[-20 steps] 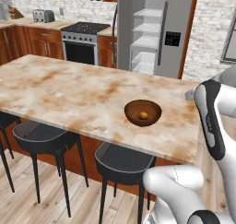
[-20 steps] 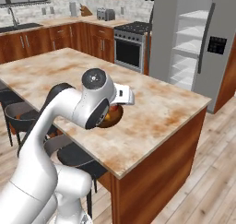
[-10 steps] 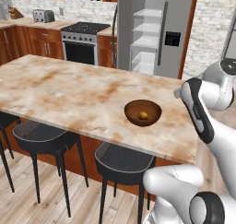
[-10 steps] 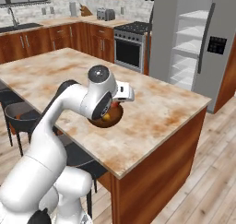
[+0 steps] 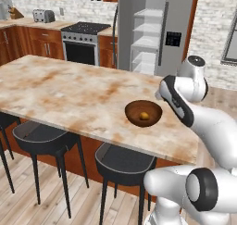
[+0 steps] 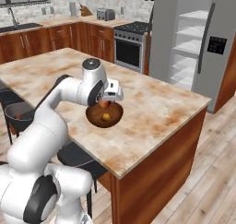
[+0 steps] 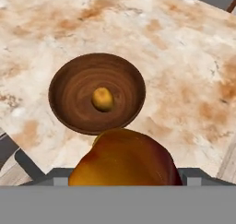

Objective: Retrieve the mango and peach from the fridge and place them into the bowl on the dining table.

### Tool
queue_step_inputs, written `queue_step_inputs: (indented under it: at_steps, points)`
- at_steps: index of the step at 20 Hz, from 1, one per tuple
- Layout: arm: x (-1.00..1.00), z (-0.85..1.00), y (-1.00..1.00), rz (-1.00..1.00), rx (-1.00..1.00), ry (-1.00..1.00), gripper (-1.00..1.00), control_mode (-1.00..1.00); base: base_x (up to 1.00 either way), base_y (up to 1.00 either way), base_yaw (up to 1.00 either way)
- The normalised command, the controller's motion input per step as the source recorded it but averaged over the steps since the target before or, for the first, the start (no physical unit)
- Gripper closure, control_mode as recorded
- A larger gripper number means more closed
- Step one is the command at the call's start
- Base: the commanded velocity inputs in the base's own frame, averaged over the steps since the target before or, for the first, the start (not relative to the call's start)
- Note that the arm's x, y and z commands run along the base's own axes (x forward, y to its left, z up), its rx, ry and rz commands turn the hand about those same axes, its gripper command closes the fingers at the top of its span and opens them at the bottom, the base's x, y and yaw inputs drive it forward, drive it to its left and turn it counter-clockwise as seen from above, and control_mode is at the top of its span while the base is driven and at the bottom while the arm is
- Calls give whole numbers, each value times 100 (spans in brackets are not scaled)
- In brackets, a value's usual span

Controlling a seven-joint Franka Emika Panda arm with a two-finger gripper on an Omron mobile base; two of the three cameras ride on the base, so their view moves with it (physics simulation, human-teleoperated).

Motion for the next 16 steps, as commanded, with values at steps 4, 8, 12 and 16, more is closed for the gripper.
queue_step_inputs:
  at_steps: [4, 8, 12, 16]
  points:
    - [41, -30, 40, 0, 0, 15, 100, -100, 0, 0, 0]
    - [40, -30, 33, 0, 0, 10, 100, -100, 0, 0, 0]
    - [39, -30, 28, 0, 0, 6, 100, -100, 0, 0, 0]
    - [33, -25, 21, 0, 0, 0, 100, -100, 0, 0, 0]
